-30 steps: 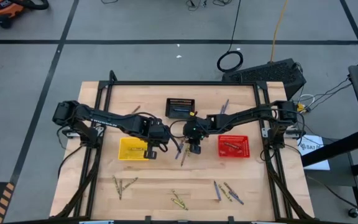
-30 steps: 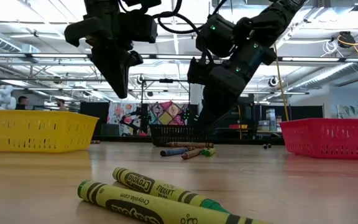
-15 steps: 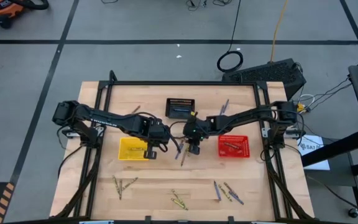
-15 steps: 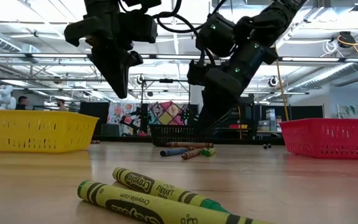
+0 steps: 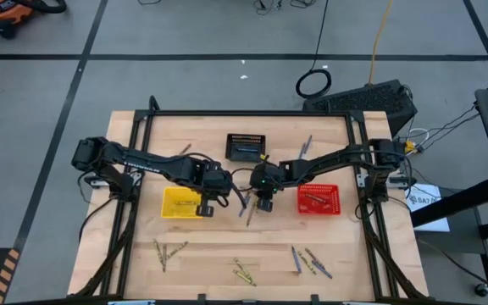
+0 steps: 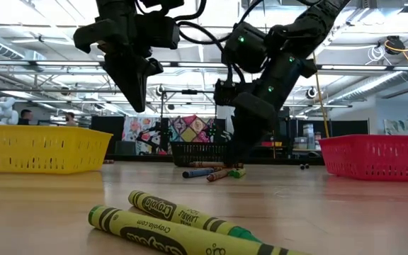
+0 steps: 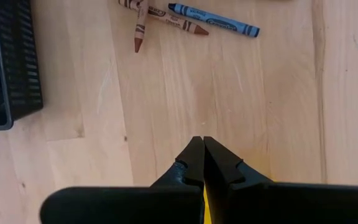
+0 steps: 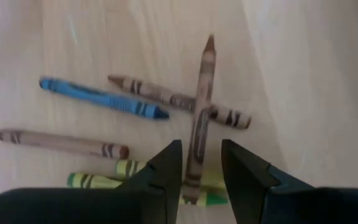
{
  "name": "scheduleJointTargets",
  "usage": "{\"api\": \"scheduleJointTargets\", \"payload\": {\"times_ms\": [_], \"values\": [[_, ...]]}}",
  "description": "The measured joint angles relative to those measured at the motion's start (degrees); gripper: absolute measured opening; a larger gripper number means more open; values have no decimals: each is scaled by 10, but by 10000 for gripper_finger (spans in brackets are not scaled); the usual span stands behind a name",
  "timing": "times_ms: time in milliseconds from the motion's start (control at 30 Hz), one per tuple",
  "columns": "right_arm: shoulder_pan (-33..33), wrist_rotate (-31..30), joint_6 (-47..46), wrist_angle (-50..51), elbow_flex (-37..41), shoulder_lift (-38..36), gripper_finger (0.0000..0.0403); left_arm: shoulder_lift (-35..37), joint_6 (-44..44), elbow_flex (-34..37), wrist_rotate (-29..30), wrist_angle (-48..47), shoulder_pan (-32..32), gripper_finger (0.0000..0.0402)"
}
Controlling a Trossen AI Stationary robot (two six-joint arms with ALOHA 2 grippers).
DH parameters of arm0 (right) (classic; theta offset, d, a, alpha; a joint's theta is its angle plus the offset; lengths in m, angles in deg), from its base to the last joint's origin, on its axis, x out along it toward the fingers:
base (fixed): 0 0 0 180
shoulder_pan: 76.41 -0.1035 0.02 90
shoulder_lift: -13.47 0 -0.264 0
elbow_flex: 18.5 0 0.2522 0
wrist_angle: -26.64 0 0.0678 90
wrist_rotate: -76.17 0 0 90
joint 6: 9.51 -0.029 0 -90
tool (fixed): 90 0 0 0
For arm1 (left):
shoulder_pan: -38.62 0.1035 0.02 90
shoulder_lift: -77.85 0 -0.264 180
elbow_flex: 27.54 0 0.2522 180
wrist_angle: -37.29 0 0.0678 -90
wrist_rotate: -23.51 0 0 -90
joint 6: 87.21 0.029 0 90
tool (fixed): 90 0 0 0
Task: Sort crayons
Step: Put the brown crayon into the red bin
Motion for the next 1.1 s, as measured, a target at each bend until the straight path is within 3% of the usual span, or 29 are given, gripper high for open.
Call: {"api": "scheduleJointTargets", "payload": {"times_ms": [300, 600, 900, 1100], "values": [[-5, 0, 0, -11, -1, 19, 95, 0, 0, 0, 0, -1, 0, 2], [-4, -2, 11, -9, -1, 18, 9, 0, 0, 0, 0, -1, 0, 2], [-2, 27, 11, -8, 0, 14, 7, 0, 0, 0, 1, 0, 0, 2], [-3, 36, 10, 12, 2, -30, 4, 0, 0, 0, 1, 0, 0, 2]]}}
